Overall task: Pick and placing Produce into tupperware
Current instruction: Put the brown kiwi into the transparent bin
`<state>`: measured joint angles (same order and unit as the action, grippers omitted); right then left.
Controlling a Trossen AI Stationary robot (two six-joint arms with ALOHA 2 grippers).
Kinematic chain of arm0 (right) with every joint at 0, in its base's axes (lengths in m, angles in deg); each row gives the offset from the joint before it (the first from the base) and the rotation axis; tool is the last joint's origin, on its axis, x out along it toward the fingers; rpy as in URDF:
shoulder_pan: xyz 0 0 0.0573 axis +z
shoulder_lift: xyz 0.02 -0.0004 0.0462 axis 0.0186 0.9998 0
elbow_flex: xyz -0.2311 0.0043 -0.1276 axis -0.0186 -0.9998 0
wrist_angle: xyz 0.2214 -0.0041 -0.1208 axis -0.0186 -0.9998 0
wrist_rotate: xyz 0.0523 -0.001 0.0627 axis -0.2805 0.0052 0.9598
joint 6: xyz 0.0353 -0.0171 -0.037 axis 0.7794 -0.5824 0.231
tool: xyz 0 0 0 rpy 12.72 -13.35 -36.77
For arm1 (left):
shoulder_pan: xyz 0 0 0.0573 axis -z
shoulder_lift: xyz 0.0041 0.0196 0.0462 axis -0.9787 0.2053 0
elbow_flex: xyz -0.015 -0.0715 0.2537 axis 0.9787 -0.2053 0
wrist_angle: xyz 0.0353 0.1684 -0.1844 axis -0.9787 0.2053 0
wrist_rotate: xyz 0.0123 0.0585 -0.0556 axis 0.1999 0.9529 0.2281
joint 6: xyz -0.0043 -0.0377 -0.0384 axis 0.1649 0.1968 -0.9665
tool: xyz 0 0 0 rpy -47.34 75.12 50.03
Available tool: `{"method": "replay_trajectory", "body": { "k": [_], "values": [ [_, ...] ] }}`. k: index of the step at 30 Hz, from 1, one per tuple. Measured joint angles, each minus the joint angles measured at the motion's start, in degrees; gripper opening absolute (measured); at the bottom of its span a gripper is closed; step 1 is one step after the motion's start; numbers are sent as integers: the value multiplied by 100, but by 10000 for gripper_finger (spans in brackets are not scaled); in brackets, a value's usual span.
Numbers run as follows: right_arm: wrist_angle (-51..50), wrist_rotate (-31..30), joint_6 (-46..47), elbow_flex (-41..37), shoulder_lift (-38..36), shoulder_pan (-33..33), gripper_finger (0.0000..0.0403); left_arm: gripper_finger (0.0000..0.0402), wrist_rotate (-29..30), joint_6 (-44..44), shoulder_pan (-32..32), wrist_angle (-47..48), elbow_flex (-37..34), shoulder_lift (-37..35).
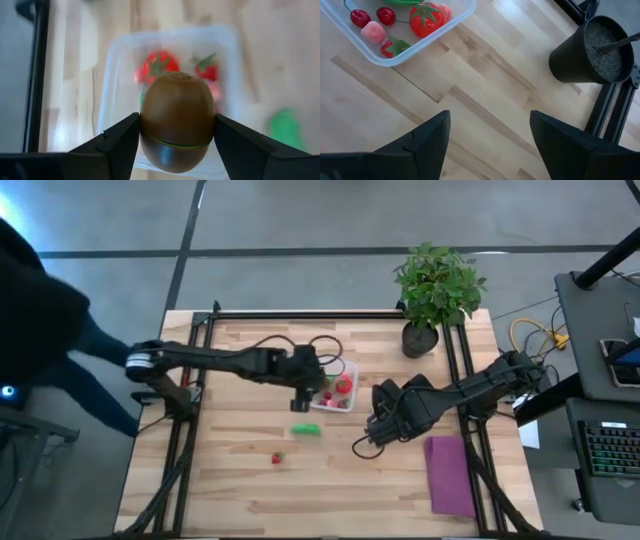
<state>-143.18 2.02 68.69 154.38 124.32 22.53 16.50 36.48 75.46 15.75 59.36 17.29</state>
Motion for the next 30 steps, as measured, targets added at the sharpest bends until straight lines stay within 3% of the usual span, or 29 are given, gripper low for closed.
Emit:
{"method": "replay_trajectory", "body": {
  "k": [7,20,25,30],
  "values": [
    [23,0,2,0,0,4,265,228,429,-170,-22,27,299,591],
    [40,-69,-116,0,0,3,265,228,448,-617,-13,128,330,466],
    [48,-63,-60,0,0,5,265,228,1201,-926,67,8,322,466],
    [69,-58,-2,0,0,49,265,228,953,-1507,65,-323,307,466]
  ]
}}
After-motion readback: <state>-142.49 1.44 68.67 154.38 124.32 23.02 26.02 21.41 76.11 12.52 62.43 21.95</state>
